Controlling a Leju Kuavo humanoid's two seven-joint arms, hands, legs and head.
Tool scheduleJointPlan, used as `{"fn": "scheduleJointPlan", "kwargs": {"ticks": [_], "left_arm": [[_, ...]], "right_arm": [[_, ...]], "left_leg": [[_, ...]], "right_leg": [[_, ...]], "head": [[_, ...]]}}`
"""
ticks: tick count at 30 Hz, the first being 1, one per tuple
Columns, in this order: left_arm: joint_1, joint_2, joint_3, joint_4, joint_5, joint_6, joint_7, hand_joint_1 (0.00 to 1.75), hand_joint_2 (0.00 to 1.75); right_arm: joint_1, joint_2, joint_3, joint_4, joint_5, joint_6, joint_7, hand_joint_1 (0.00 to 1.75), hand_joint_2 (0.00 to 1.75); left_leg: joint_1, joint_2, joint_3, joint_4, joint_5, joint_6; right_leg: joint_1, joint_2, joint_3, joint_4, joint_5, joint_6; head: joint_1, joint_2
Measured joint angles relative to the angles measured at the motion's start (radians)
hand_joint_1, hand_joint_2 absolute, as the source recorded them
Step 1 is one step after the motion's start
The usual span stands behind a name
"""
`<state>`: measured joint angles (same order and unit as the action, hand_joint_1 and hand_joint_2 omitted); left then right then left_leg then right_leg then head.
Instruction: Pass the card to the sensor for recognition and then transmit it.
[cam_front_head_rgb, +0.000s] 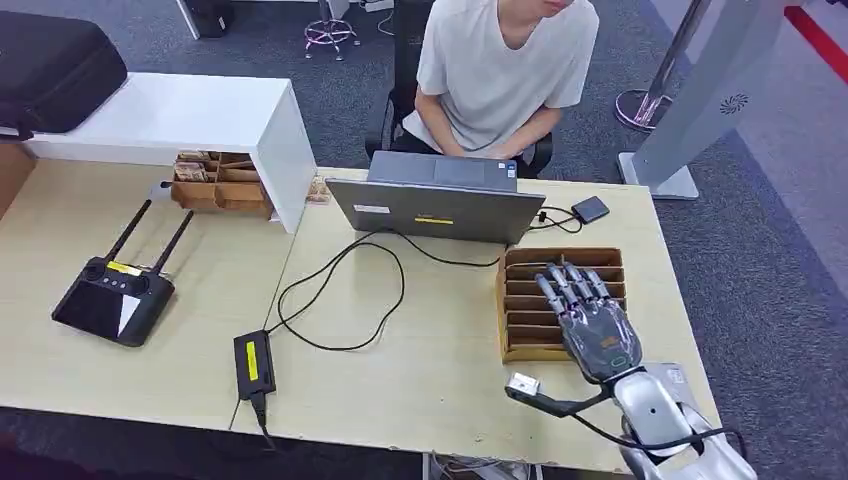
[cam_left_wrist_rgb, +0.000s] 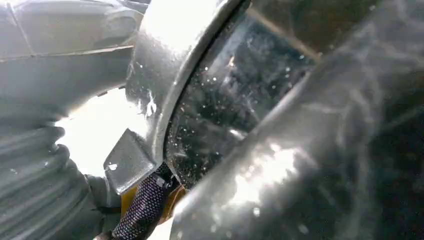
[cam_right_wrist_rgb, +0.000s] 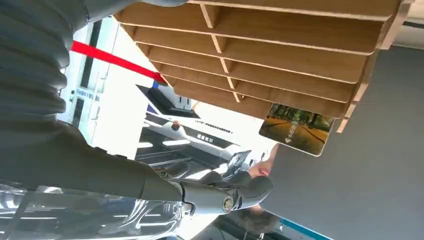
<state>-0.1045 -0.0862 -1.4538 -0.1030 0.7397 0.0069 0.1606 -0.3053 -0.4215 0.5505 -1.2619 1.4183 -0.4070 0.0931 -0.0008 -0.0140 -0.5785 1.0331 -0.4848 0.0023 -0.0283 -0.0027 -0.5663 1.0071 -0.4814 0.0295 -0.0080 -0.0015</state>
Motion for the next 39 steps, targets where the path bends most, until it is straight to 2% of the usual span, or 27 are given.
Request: {"fn": "scheduleJointPlan", "kwargs": {"ticks": [20,39], "left_arm": [[0.001,0.000,0.000,0.000,0.008,0.003,-0.002,0.00,1.75],[0.002,0.000,0.000,0.000,0.014,0.006,-0.003,0.00,1.75]], "right_arm": [[0.022,-0.026,-0.010,-0.044,0.000,0.003,0.000,0.00,1.75],[0.085,-0.051,-0.037,-0.041,-0.003,0.012,0.008,0.00,1.75]], "left_leg": [[0.000,0.000,0.000,0.000,0.000,0.000],[0.000,0.000,0.000,0.000,0.000,0.000]], "right_leg": [[0.000,0.000,0.000,0.000,0.000,0.000],[0.000,0.000,0.000,0.000,0.000,0.000]], "head": [[0.000,0.000],[0.000,0.000]]}}
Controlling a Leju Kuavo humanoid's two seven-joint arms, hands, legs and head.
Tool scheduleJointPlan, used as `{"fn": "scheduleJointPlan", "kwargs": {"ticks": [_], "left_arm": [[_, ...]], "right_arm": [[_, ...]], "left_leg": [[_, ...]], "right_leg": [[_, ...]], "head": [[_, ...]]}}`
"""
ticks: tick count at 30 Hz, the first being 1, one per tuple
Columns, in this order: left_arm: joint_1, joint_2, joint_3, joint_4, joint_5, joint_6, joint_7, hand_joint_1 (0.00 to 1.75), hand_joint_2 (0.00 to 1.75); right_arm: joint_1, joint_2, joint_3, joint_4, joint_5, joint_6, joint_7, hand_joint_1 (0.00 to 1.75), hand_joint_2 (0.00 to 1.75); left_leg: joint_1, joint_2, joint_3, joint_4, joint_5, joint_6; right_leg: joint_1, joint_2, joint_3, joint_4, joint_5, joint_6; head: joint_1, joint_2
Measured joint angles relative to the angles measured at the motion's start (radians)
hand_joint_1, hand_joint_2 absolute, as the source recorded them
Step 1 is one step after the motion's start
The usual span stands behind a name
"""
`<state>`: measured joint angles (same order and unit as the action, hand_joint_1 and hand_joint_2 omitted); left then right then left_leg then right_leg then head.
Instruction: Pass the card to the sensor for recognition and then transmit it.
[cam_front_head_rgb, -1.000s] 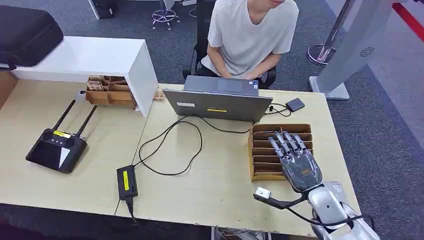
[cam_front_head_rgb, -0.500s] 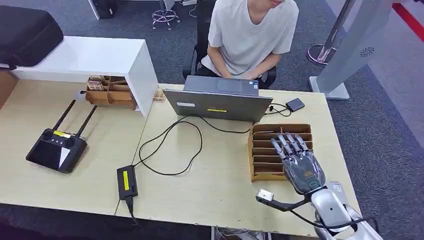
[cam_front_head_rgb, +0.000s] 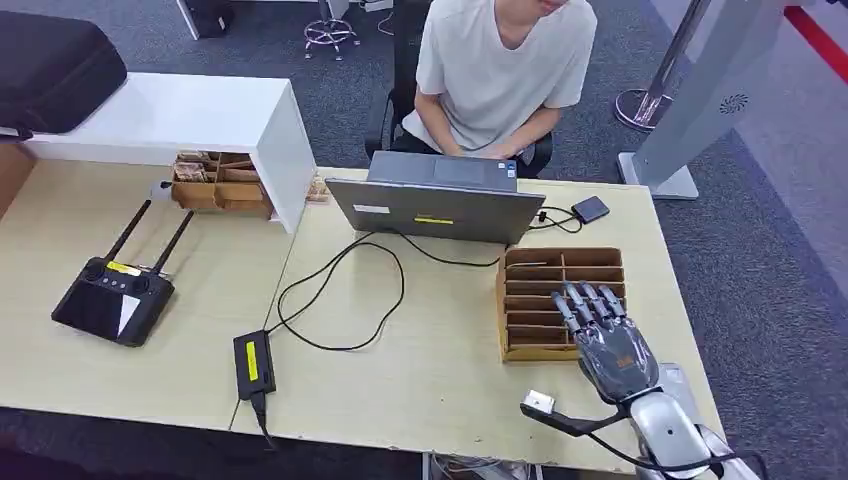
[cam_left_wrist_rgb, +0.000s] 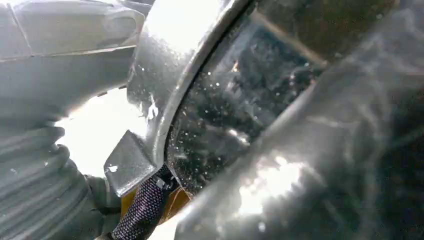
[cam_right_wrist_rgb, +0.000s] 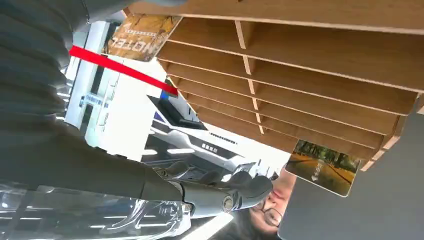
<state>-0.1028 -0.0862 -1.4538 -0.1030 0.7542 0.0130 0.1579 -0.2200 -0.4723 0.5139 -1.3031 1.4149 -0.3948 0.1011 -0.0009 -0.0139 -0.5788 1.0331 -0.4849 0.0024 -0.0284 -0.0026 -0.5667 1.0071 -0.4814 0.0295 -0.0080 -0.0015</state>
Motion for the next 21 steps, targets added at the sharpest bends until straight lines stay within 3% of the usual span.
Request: {"fn": "scheduleJointPlan", "kwargs": {"ticks": [21], "left_arm": [[0.000,0.000,0.000,0.000,0.000,0.002,0.000,0.00,1.75]], "right_arm": [[0.015,-0.009,-0.026,0.018,-0.005,0.003,0.000,0.00,1.75]], "left_leg": [[0.000,0.000,0.000,0.000,0.000,0.000]], "right_leg": [[0.000,0.000,0.000,0.000,0.000,0.000]], "head": [[0.000,0.000]]}}
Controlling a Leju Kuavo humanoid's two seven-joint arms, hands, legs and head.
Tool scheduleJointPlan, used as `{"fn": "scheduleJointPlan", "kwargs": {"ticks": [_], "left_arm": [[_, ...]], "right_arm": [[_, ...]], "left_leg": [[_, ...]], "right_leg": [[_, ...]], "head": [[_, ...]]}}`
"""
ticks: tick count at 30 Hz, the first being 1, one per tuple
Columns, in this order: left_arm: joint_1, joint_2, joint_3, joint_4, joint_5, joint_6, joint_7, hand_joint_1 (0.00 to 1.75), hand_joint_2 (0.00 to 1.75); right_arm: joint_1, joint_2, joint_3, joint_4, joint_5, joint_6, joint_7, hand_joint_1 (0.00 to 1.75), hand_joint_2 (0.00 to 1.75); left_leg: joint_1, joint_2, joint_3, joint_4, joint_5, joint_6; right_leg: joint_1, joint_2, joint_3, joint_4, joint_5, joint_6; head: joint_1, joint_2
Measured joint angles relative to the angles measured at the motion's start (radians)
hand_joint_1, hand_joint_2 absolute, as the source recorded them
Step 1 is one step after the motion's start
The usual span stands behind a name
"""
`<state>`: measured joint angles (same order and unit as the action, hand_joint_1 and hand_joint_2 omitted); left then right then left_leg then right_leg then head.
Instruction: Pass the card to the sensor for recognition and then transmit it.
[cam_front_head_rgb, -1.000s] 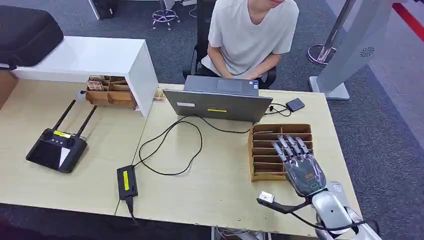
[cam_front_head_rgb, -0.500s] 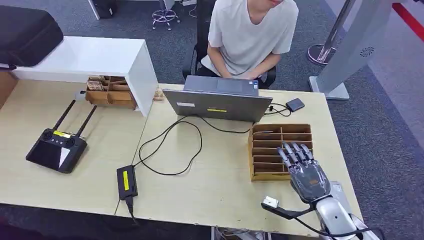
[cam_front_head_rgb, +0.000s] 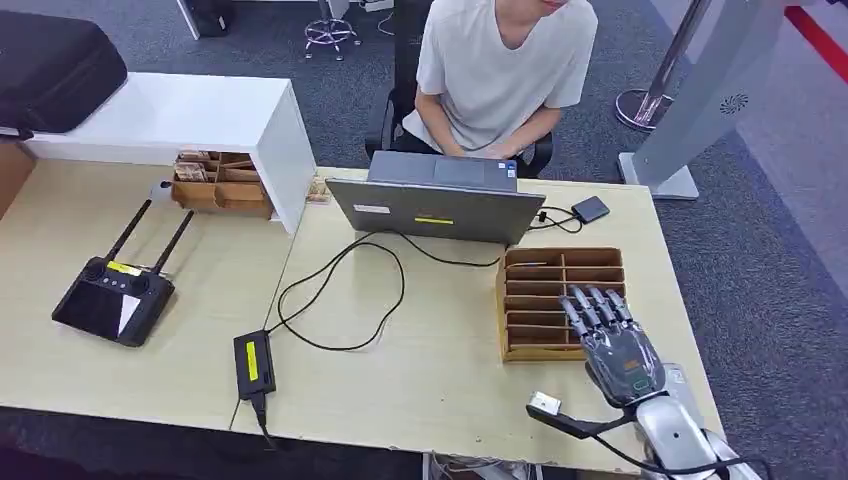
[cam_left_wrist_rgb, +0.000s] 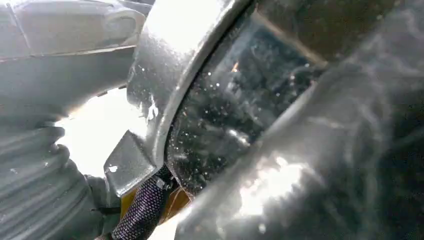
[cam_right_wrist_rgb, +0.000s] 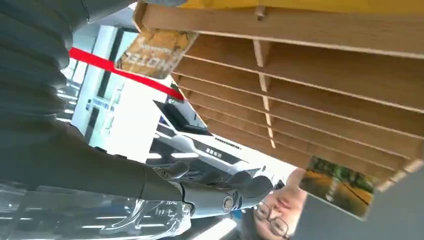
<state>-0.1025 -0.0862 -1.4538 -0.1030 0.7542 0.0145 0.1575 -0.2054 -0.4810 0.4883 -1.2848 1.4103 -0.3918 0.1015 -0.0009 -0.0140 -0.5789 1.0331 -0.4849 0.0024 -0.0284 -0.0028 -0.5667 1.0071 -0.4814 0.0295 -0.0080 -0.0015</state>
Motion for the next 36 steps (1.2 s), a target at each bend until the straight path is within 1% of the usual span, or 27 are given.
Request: {"fn": "scheduleJointPlan", "kwargs": {"ticks": [10,16,23,24,36], "left_arm": [[0.001,0.000,0.000,0.000,0.002,0.002,-0.003,0.00,1.75],[0.001,0.000,0.000,0.000,0.002,0.002,-0.003,0.00,1.75],[0.001,0.000,-0.001,0.000,0.003,0.003,-0.003,0.00,1.75],[0.001,0.000,-0.001,0.000,0.003,0.003,-0.003,0.00,1.75],[0.001,0.000,-0.001,0.000,0.003,0.003,-0.003,0.00,1.75]], "right_arm": [[0.000,-0.023,-0.044,0.053,-0.013,-0.002,0.001,0.00,1.75],[0.000,-0.024,-0.050,0.063,-0.013,-0.002,0.001,0.00,1.75],[0.000,-0.023,-0.067,0.069,-0.004,-0.002,-0.018,0.00,1.75],[0.000,-0.023,-0.067,0.069,-0.003,-0.002,-0.018,1.75,1.75],[0.001,-0.023,-0.074,0.069,0.000,-0.004,-0.034,1.75,1.75]], "left_leg": [[0.000,0.000,0.000,0.000,0.000,0.000],[0.000,0.000,0.000,0.000,0.000,0.000],[0.000,0.000,0.000,0.000,0.000,0.000],[0.000,0.000,0.000,0.000,0.000,0.000],[0.000,0.000,0.000,0.000,0.000,0.000]], "right_leg": [[0.000,0.000,0.000,0.000,0.000,0.000],[0.000,0.000,0.000,0.000,0.000,0.000],[0.000,0.000,0.000,0.000,0.000,0.000],[0.000,0.000,0.000,0.000,0.000,0.000],[0.000,0.000,0.000,0.000,0.000,0.000]], "head": [[0.000,0.000],[0.000,0.000],[0.000,0.000],[0.000,0.000],[0.000,0.000]]}}
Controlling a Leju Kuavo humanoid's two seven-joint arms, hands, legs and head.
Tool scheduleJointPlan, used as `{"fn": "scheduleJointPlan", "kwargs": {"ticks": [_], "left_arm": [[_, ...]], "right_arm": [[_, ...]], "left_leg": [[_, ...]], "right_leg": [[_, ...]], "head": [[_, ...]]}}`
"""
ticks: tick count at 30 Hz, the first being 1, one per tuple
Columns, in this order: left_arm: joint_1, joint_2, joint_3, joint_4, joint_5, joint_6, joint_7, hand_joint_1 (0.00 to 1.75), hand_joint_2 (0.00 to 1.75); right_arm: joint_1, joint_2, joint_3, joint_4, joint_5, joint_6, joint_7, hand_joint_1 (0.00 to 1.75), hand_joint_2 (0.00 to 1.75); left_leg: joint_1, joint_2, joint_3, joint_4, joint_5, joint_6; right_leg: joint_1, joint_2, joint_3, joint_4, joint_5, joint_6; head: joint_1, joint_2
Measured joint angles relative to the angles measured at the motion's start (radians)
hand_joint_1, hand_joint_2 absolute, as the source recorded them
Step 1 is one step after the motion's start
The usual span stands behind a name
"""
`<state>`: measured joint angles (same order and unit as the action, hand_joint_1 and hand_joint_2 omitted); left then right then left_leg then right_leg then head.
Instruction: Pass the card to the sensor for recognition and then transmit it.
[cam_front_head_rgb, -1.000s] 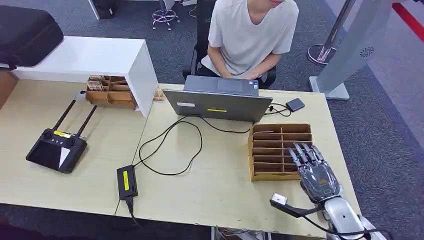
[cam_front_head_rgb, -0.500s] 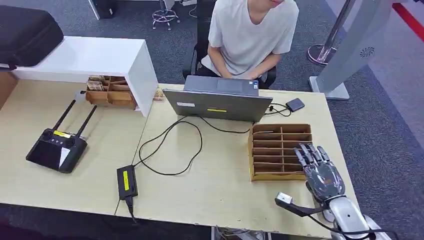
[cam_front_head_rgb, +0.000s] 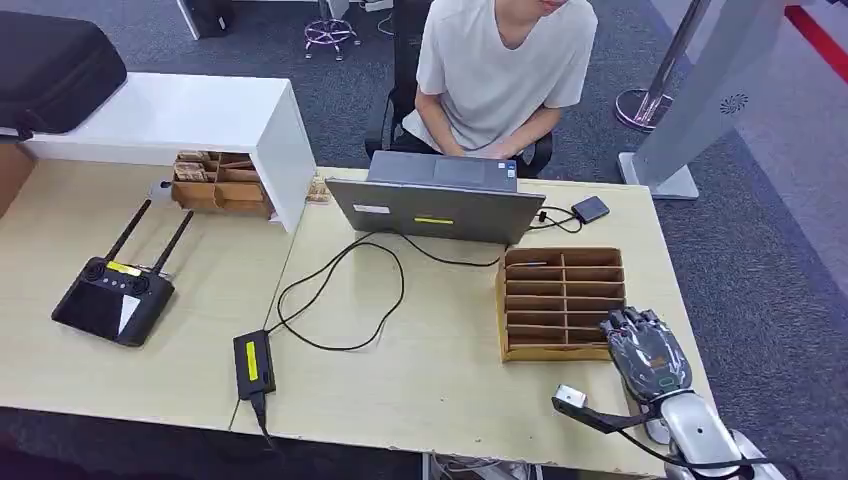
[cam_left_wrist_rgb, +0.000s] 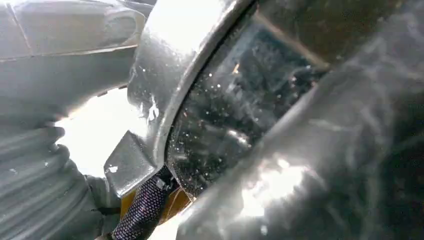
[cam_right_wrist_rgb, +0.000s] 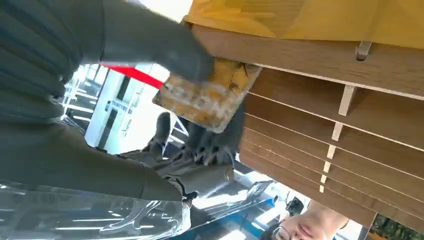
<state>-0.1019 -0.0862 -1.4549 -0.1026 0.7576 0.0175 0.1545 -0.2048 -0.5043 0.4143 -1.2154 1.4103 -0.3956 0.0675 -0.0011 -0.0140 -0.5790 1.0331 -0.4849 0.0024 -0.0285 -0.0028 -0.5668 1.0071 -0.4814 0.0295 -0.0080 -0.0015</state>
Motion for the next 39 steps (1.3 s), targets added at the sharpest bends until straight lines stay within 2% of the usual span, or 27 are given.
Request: {"fn": "scheduleJointPlan", "kwargs": {"ticks": [39], "left_arm": [[0.003,0.000,-0.002,0.000,0.014,0.014,-0.006,0.00,1.75]], "right_arm": [[0.005,0.000,-0.021,-0.002,-0.007,-0.003,-0.005,1.75,1.75]], "left_leg": [[0.000,0.000,0.000,0.000,0.000,0.000]], "right_leg": [[0.000,0.000,0.000,0.000,0.000,0.000]], "head": [[0.000,0.000]]}}
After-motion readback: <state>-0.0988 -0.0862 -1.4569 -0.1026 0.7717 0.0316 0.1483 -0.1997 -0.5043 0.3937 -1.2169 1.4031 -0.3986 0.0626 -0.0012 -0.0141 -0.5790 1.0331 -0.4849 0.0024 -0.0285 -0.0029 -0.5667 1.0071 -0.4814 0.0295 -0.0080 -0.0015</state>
